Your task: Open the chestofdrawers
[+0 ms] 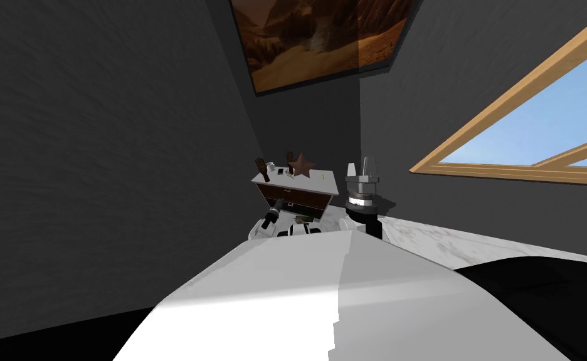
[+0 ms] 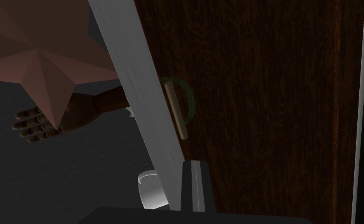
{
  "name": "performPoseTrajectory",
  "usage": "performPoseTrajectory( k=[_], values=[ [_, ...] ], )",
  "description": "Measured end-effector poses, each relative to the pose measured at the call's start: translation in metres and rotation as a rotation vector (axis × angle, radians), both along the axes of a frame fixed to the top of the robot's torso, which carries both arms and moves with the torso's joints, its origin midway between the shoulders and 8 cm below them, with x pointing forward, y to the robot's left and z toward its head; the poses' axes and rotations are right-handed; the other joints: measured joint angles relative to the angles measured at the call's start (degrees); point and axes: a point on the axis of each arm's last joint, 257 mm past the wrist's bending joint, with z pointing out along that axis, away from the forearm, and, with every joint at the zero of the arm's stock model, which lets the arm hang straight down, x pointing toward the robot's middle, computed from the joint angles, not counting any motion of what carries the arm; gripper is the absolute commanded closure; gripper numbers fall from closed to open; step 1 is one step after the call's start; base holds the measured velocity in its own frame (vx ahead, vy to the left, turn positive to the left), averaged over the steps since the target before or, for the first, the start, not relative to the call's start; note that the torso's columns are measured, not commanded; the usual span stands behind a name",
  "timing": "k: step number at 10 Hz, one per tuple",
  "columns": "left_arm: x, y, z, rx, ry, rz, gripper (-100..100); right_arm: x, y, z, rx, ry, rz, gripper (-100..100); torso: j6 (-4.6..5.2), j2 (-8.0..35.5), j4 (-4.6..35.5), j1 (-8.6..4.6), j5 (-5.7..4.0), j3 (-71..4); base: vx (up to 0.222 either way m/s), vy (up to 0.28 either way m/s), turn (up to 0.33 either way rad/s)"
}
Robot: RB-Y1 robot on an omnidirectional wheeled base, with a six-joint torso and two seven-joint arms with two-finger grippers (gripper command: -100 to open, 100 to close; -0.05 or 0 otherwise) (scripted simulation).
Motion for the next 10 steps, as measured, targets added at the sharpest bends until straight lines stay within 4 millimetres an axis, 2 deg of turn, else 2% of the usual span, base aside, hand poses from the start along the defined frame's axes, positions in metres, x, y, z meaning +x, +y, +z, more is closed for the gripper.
performPoseTrajectory(
  k=[1, 5, 7, 8, 9, 10],
  values=[
    [-0.001, 0.0, 0.0, 0.0, 0.001, 0.0, -100, 0.0, 0.0, 0.0, 0.0, 0.0, 0.0, 0, 0.02, -0.44, -0.09, -0.1, -0.03, -0.23, 0.048, -0.018, -0.043],
    [0.005, 0.002, -0.002, -0.001, 0.0, 0.01, -100, 0.0, 0.0, 0.0, 0.0, 0.0, 0.0, 0, 0.0, -0.34, -0.09, 0.04, 0.01, -0.2, 0.159, -0.049, -0.029],
    [0.008, 0.002, -0.002, -0.001, -0.001, 0.013, -100, 0.0, 0.0, 0.0, 0.0, 0.0, 0.0, 0, -0.01, 0.19, 0.04, 0.15, 0.03, 0.11, 0.06, -0.013, -0.001],
    [0.008, 0.002, -0.002, -0.001, -0.001, 0.012, 100, 0.0, 0.0, 0.0, 0.0, 0.0, 0.0, 0, 0.0, 0.33, 0.1, 0.15, 0.04, 0.22, 0.012, -0.002, 0.0],
    [0.008, 0.002, -0.002, -0.001, -0.001, 0.012, 100, 0.0, 0.0, 0.0, 0.0, 0.0, 0.0, 0, 0.0, 0.19, 0.07, 0.1, 0.03, 0.14, -0.091, 0.024, -0.138],
    [0.018, 0.007, 0.003, 0.0, -0.014, 0.022, 100, 0.0, 0.0, 0.0, 0.0, 0.0, 0.0, 0, 0.03, 0.24, 0.07, 0.12, 0.03, 0.15, -0.127, 0.043, -0.084]
  ],
)
